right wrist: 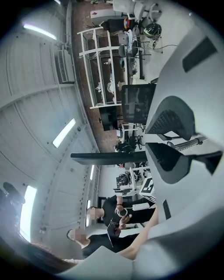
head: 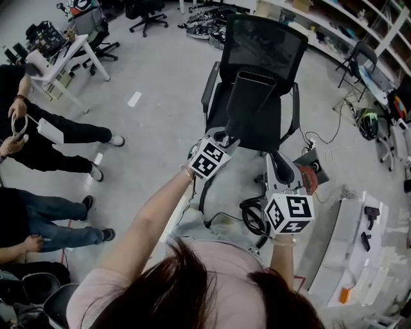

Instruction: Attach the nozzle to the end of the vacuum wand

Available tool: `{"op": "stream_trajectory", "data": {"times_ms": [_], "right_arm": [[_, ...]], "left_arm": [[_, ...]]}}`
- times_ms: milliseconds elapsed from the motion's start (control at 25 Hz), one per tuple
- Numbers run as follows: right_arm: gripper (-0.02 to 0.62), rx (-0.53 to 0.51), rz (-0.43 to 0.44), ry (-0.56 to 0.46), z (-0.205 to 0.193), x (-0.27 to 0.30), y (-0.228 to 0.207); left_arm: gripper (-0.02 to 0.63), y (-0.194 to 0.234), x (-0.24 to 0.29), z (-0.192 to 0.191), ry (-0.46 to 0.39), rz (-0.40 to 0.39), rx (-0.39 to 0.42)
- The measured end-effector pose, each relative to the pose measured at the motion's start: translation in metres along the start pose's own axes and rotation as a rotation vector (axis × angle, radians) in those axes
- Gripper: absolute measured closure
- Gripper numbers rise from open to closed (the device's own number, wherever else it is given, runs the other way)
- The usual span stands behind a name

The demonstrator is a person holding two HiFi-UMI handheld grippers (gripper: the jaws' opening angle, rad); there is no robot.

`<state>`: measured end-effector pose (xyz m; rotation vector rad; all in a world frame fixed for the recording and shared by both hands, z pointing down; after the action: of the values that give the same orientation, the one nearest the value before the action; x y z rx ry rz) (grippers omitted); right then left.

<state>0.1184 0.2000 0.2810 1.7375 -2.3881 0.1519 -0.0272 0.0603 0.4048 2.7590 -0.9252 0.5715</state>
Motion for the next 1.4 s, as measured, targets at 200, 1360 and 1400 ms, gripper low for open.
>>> {"op": "stream_trajectory", "data": {"times_ms": [200, 1360, 1400], "right_arm": [[0.516, 0.000, 0.010, 0.014, -0.004, -0.020, -0.017], [0.549, 0.133, -0.027, 0.018, -0.008, -0.031, -0.029], [0.549, 0.135, -0.031, 0.018, -0.007, -0.030, -0.029]], "left_arm": [[0.457, -0.010, 0.006, 0.005, 0.018, 0.028, -0.005], [0.457, -0.013, 0.015, 0.015, 0.013, 0.029, -0.033], [0.457, -0.013, 0.015, 0.016, 0.011, 0.026, -0.033]]}}
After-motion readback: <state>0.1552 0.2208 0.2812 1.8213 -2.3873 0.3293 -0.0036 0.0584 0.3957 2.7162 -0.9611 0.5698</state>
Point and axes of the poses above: the fingertips, and each gripper's own axes: x forward along the fingers, y to its left, z out of its top, the point moved 8 cm from there along -x, backward along the fingers, and after that the axes turned 7 degrees about -x, right-handed, at the moved point
